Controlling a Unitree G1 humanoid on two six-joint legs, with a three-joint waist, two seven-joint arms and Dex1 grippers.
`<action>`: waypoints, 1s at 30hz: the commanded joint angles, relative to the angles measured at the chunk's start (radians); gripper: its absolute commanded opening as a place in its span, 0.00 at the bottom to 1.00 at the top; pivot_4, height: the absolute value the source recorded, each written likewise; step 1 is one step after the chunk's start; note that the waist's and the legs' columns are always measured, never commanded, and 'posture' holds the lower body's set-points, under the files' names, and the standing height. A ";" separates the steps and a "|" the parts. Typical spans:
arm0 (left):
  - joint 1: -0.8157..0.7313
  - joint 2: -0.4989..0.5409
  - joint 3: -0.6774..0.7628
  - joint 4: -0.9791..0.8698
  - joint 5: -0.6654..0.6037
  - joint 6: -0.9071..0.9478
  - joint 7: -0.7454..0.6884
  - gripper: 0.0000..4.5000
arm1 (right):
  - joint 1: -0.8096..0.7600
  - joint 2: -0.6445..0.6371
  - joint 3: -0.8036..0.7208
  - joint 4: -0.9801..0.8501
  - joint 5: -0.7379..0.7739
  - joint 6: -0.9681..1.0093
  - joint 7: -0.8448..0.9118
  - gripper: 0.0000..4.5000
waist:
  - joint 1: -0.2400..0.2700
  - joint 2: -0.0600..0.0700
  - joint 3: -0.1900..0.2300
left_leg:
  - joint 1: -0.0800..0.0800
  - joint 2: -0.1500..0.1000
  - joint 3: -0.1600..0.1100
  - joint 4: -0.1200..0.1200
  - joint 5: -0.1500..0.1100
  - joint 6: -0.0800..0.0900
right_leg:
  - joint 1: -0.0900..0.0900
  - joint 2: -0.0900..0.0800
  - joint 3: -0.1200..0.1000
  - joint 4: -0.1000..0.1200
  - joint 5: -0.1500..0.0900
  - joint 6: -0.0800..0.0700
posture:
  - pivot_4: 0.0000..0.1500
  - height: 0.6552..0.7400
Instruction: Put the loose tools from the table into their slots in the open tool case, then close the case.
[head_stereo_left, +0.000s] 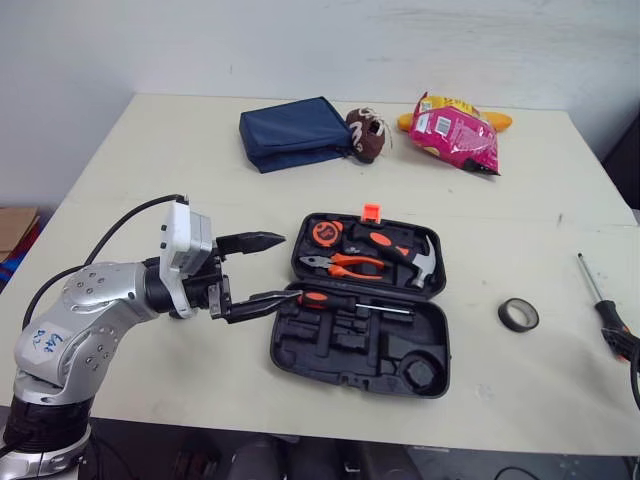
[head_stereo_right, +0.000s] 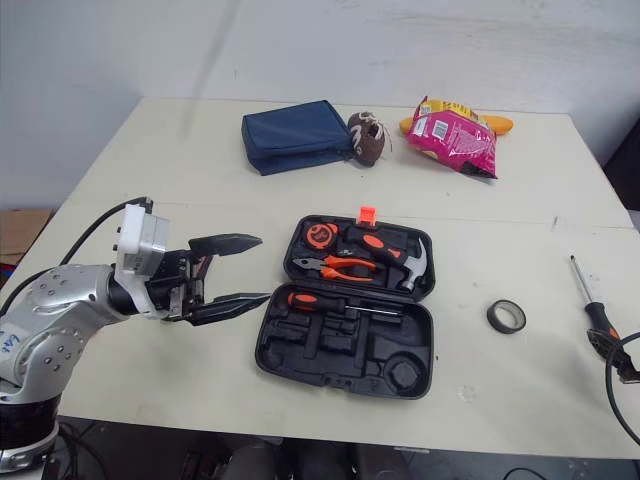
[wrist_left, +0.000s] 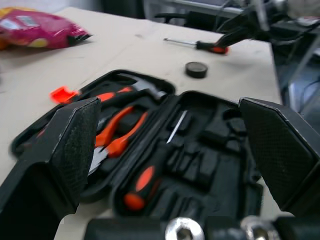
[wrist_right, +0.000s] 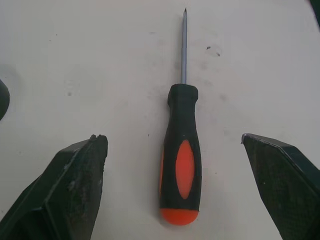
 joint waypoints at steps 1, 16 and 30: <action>-0.029 0.013 -0.009 -0.049 -0.075 0.045 -0.019 0.99 | -0.081 -0.060 0.056 0.130 -0.027 0.038 0.087 1.00 | -0.003 0.002 0.001 | 0.000 0.000 0.000 0.001 0.000 0.000 | 0.000 0.001 0.001 0.000 0.000 0.000 | 1.00 1.00; -0.081 0.026 -0.058 -0.064 -0.121 0.099 -0.085 1.00 | -0.505 -0.136 0.295 0.664 -0.227 -0.131 0.277 0.82 | -0.012 0.002 0.003 | 0.001 0.002 0.002 0.005 0.001 0.000 | 0.001 0.003 0.004 0.002 0.001 0.001 | 1.00 1.00; -0.070 0.044 -0.028 0.009 -0.081 0.036 -0.166 1.00 | -0.450 -0.119 0.195 0.493 -0.148 -0.301 0.323 0.23 | -0.006 0.001 0.004 | 0.000 0.002 0.002 0.007 0.001 0.000 | 0.001 0.003 0.004 0.002 0.002 0.000 | 1.00 1.00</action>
